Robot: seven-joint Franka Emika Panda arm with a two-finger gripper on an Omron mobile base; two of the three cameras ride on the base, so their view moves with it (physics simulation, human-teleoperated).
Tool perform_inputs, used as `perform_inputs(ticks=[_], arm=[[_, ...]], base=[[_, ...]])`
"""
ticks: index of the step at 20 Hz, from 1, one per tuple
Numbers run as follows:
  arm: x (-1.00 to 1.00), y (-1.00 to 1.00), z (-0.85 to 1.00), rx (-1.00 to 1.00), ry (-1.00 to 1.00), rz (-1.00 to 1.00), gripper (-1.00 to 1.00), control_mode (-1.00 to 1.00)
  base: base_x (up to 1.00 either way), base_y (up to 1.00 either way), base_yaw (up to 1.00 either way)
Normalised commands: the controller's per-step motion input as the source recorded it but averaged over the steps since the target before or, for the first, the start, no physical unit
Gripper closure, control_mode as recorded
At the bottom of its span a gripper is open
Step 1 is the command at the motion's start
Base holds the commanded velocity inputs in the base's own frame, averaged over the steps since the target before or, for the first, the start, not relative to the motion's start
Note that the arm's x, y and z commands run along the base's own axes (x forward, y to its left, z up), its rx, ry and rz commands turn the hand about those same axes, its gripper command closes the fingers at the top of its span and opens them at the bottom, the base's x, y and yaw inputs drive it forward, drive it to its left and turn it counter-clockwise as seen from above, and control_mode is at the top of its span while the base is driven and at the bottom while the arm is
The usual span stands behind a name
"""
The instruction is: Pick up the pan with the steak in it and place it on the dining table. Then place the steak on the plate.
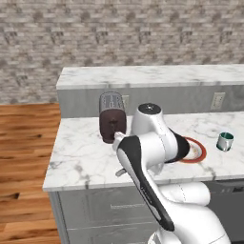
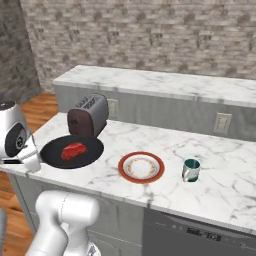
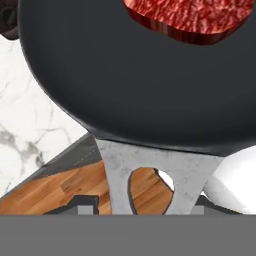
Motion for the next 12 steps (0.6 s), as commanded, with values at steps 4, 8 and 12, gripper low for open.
perform_inputs(ticks=[4,8,12], arm=[[0.57,0.06,-0.38,0.05,0.06,0.0,1.0,-1.0],[0.49,0.05,-0.43,0.02,0.09,0.0,1.0,-1.0],[0.39,0.06,-0.37,0.0,0.03,0.0,1.0,-1.0]], base=[[0.0,0.0,0.0],[0.0,0.0,0.0],[0.0,0.0,0.0]])
